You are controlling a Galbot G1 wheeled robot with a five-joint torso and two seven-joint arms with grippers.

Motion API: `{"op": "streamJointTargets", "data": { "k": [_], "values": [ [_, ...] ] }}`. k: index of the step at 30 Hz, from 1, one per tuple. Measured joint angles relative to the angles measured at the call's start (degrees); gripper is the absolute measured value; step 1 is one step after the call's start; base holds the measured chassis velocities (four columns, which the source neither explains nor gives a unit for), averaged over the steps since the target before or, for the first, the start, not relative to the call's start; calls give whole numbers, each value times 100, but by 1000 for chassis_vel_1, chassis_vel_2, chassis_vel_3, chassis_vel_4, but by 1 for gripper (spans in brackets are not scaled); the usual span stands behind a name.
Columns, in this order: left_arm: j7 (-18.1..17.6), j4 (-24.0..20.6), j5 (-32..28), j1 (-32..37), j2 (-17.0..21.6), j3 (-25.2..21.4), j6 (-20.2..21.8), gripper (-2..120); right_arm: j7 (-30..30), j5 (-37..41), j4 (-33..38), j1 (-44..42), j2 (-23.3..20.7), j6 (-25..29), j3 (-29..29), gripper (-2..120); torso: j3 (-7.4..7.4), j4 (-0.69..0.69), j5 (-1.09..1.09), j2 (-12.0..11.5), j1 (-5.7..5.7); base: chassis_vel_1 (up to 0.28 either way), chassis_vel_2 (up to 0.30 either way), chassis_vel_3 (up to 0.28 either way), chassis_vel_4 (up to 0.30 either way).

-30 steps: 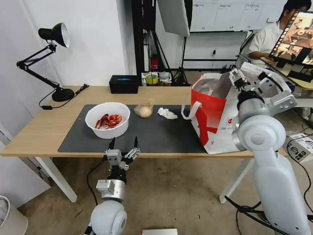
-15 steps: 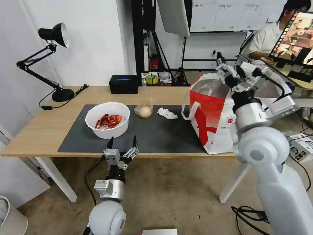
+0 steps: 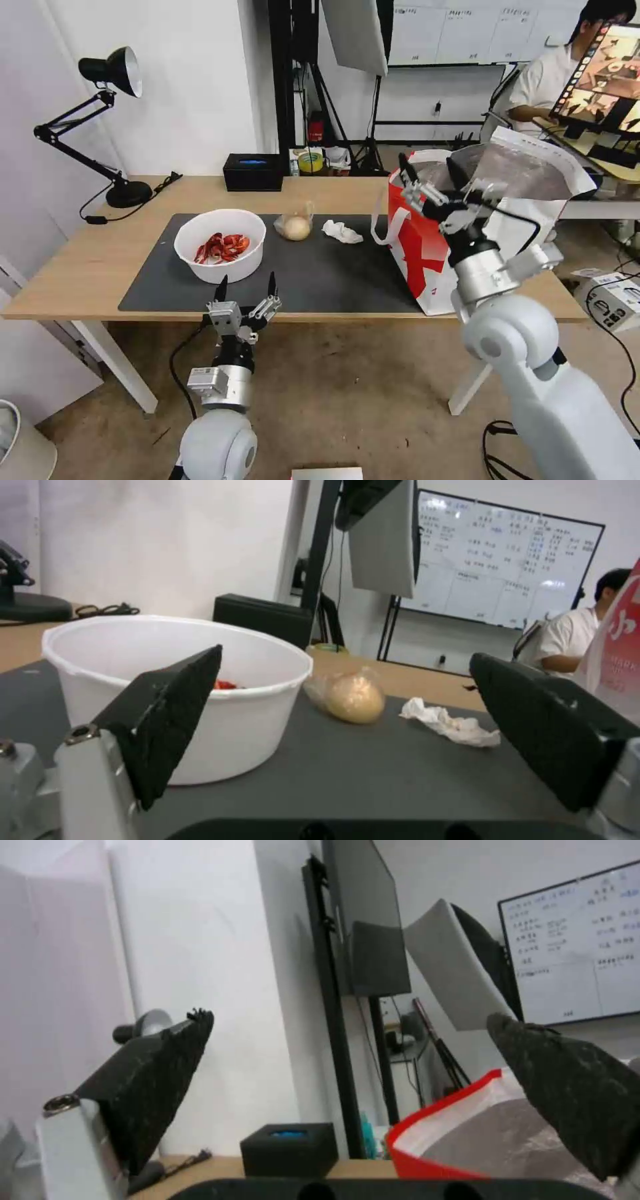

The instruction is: Pick up the trash from the table and place it into the takeout bag.

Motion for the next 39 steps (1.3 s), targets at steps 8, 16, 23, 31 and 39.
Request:
{"op": "streamJointTargets", "data": {
  "k": [8, 16, 23, 31, 39],
  "values": [
    [0, -26, 53, 33, -13, -60, -86, 100, -470, -528, -93, -521, -148, 333, -21, 100, 0, 0, 0, 0, 0, 0, 0, 0, 0],
    [1, -32, 54, 33, -10, -156, -113, 100, -692, -674, -383, -777, -126, 498, -226, 100, 0, 0, 0, 0, 0, 0, 0, 0, 0],
    [4, 31, 156, 2, -34, -229, -221, 100, -777, -728, -808, -639, -137, 615, -533, 100, 0, 0, 0, 0, 0, 0, 0, 0, 0],
    [6, 61, 196, -52, -122, -190, -257, 100, -942, -868, -1069, -639, -109, 746, -910, 100, 0, 0, 0, 0, 0, 0, 0, 0, 0],
    [8, 46, 210, -54, -116, -165, -259, 100, -945, -946, -1251, -573, 29, 771, -989, 100, 1, 0, 0, 0, 0, 0, 0, 0, 0]
  ]
}}
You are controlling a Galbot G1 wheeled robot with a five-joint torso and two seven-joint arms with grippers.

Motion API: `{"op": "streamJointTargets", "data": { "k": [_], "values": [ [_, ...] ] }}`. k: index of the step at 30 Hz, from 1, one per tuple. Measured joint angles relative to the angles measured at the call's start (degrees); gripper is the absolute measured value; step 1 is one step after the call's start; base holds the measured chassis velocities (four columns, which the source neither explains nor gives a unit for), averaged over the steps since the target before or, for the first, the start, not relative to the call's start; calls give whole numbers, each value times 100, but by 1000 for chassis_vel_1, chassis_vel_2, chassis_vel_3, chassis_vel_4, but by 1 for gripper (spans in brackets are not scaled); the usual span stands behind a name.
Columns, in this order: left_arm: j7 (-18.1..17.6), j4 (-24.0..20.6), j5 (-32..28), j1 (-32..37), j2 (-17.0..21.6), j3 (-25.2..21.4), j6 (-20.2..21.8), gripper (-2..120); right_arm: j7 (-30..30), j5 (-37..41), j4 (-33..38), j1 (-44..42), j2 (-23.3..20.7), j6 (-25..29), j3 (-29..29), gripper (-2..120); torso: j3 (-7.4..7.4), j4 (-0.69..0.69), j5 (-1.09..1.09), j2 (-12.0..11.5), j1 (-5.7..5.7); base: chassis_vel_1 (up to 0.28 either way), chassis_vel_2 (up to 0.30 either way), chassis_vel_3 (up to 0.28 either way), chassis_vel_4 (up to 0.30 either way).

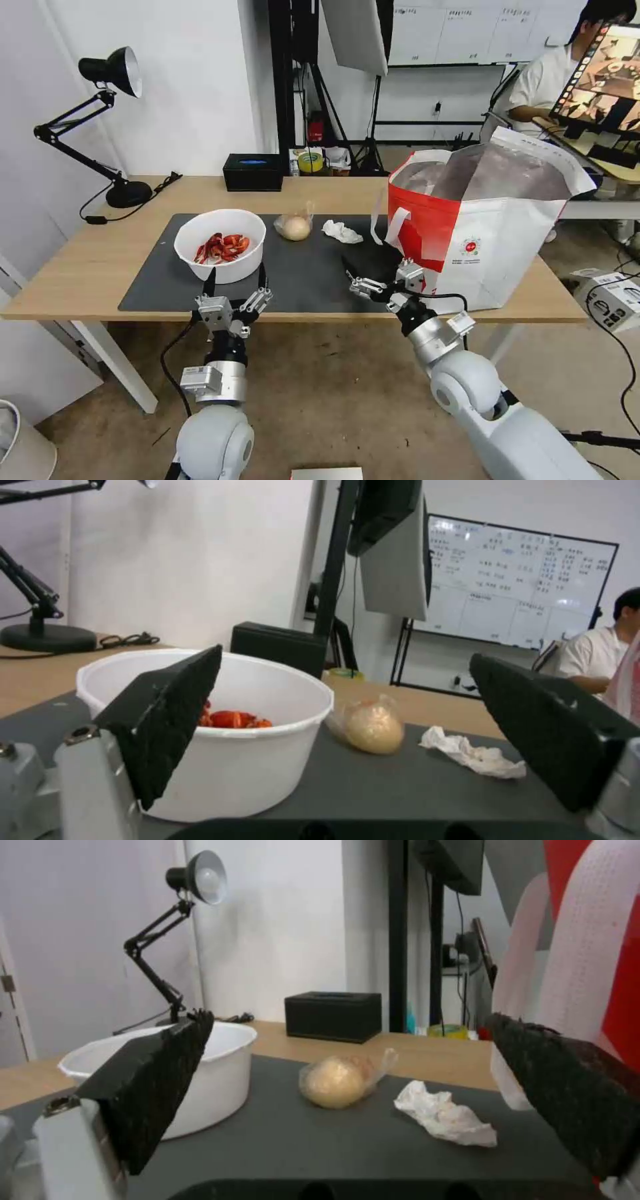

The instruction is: Pick up the trash from the table and place it into the takeout bag.

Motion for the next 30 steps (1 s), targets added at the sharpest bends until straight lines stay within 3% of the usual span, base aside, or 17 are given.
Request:
{"op": "streamJointTargets", "data": {
  "k": [11, 20, 30],
  "values": [
    [3, -20, 161, 70, -38, 23, -146, 100, 6, -281, 66, -369, 149, 199, 210, 100, 0, 0, 0, 0, 0, 0, 0, 0, 0],
    [5, -96, 279, 175, 26, -78, -306, 100, 338, -1269, 578, -1332, 572, 930, 726, 100, -1, -1, 0, 0, 0, 0, 0, 0, 0],
    [5, -109, 401, 227, 49, -199, -513, 100, 513, -1650, 727, -1913, 880, 1349, 866, 100, -1, 0, 0, 0, -1, 0, 0, 0, 0]
  ]
}}
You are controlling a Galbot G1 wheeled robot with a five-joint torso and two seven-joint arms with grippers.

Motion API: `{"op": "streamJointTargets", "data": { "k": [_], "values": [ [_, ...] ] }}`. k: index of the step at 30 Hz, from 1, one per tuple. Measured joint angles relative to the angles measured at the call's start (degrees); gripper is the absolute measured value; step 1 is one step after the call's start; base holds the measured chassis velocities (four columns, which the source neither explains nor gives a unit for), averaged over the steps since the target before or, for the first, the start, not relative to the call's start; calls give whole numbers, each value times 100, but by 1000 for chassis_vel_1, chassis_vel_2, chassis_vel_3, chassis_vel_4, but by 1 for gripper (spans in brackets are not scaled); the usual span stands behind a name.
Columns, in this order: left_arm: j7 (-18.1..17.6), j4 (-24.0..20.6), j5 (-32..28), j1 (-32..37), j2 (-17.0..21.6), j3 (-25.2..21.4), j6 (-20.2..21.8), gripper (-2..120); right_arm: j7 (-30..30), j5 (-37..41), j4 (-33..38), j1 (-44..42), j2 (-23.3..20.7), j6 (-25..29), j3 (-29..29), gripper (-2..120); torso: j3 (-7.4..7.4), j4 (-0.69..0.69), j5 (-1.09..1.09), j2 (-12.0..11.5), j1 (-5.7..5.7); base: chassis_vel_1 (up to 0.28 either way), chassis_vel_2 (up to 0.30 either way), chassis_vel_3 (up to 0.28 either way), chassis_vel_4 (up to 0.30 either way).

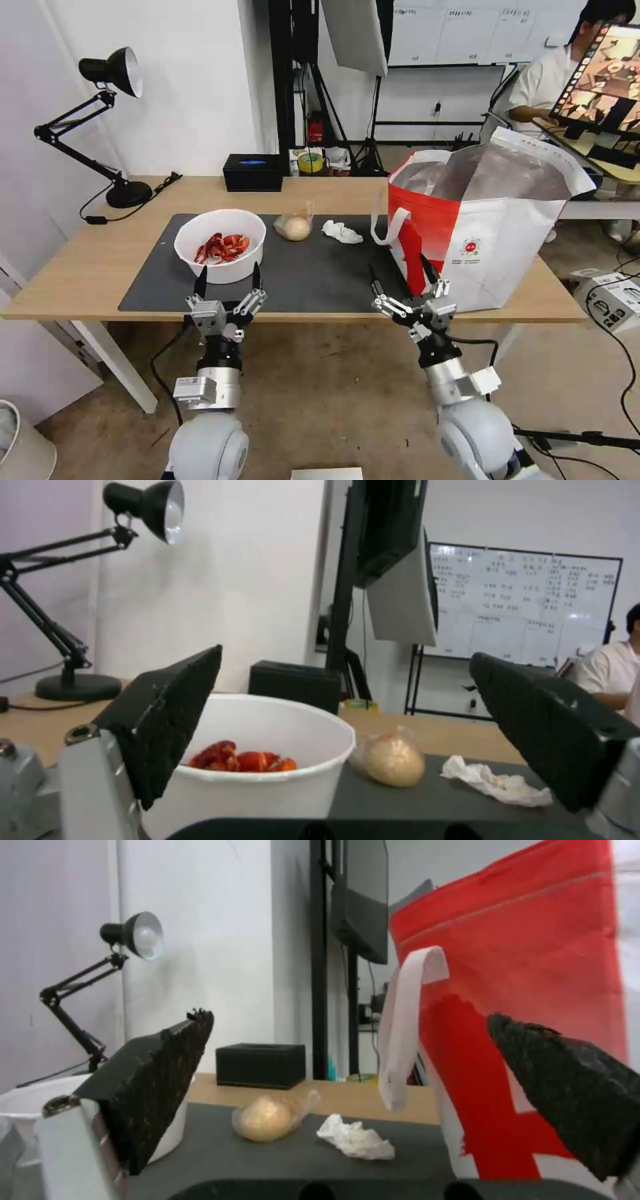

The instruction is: Pick up the trash from the table and place it into the takeout bag.

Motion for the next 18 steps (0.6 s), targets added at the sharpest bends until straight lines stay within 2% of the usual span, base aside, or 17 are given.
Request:
{"op": "streamJointTargets", "data": {
  "k": [8, 18],
  "values": [
    [0, 180, 300, 93, -45, -124, -376, 100, 1, -118, -72, -236, 228, 189, 56, 100, 0, 0, 0, 0, 0, 0, 0, 0, 0],
    [0, 183, 317, 85, -32, -133, -392, 100, -3, -96, -109, -201, 177, 199, 52, 100, 0, 0, 0, 0, 0, 0, 0, 0, 0]
  ]
}}
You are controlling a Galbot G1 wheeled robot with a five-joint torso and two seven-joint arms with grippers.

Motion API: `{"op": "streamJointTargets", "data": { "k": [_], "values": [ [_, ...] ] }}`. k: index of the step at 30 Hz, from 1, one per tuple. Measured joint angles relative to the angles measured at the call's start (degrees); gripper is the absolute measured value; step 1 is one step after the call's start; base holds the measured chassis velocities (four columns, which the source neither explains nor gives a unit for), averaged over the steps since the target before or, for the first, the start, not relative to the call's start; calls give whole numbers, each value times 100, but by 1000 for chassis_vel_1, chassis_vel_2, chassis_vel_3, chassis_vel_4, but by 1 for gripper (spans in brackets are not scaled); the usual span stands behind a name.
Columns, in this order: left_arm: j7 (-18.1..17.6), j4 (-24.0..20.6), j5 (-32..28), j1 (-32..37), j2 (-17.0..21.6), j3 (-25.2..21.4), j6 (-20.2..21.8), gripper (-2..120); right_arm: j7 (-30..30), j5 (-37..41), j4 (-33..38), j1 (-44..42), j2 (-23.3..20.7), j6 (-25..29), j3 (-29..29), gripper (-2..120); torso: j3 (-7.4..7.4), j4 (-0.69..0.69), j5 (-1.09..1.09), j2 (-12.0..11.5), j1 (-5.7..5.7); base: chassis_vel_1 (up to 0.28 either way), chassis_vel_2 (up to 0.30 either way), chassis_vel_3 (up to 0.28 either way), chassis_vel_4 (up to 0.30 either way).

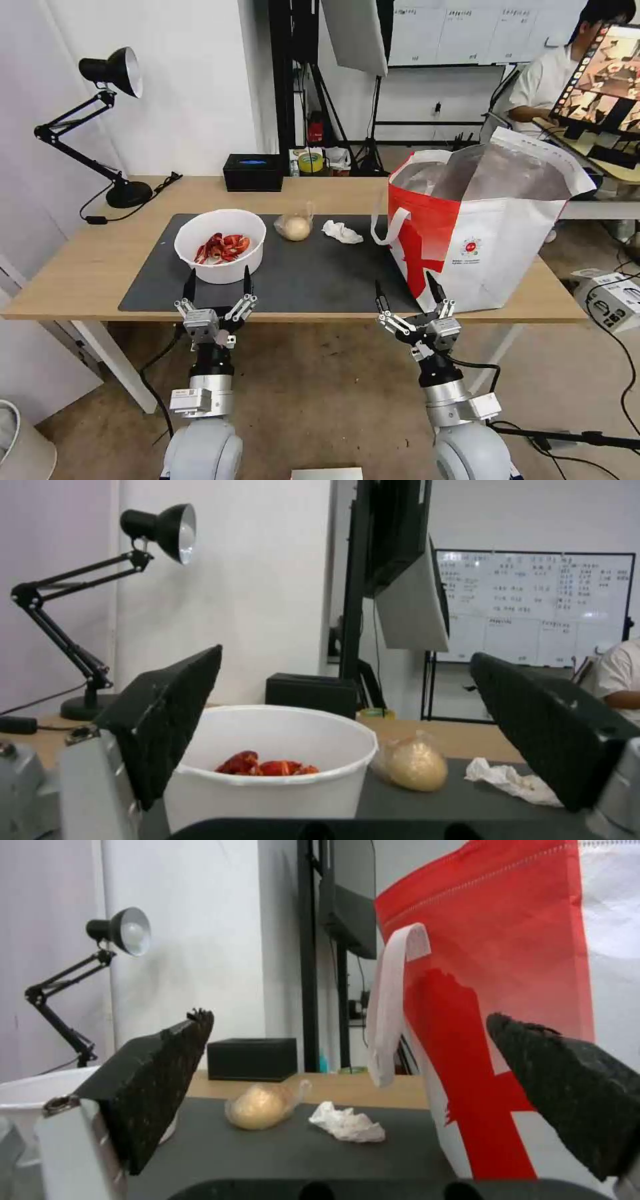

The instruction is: Pick up the trash from the table and place it into the takeout bag.

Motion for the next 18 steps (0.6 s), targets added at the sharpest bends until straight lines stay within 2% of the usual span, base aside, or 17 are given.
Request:
{"op": "streamJointTargets", "data": {
  "k": [15, 18],
  "values": [
    [-1, -19, -7, 5, 1, 20, 12, 100, -12, 22, 14, 10, -57, -31, -28, 100, 0, 0, 0, 0, 0, 0, 0, 0, 0],
    [-1, -41, -8, 4, 2, 30, 23, 100, -20, 61, 0, 122, -129, -221, -116, 100, 0, 0, 0, 0, 0, 0, 0, 0, 0]
  ]
}}
